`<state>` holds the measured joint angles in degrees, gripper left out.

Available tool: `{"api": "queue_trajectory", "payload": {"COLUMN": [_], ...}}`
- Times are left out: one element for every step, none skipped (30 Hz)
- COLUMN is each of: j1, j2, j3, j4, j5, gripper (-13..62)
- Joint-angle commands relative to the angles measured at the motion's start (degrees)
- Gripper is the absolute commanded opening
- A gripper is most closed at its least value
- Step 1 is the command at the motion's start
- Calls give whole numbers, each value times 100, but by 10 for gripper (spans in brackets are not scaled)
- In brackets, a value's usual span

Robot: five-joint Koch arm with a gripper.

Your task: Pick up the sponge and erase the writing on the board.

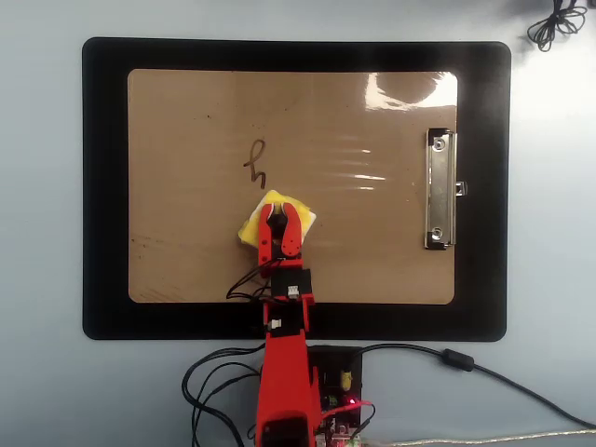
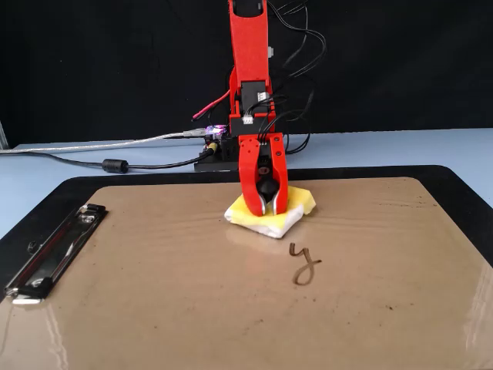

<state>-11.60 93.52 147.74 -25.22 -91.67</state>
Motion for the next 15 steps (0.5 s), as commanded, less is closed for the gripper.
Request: {"api": "queue_trajectory", "payload": {"j1": [-79,-79,-79,-88,-88,-97,-97,-97,-114,-167,-255,-396,-483,-536,-554], "j2": [-1143,-1784,-2654,-3182,-3507,-3524,-3357,-2979,-2171,-1512,-861,-70,316,378,132], "j3": [-1187,-1854,-2813,-3437,-3937,-3990,-3700,-3190,-2232,-1521,-826,-79,229,308,167], "j4": [-132,-149,-141,-132,-105,-44,-62,-62,-62,-62,-53,-44,-18,35,79], "j5": [-158,-158,-158,-158,-158,-158,-158,-158,-158,-167,-176,-202,-211,-202,-211], "gripper": [-80,-80,-80,-80,-80,-80,-80,-80,-80,-80,-80,-80,-80,-80,-80]}}
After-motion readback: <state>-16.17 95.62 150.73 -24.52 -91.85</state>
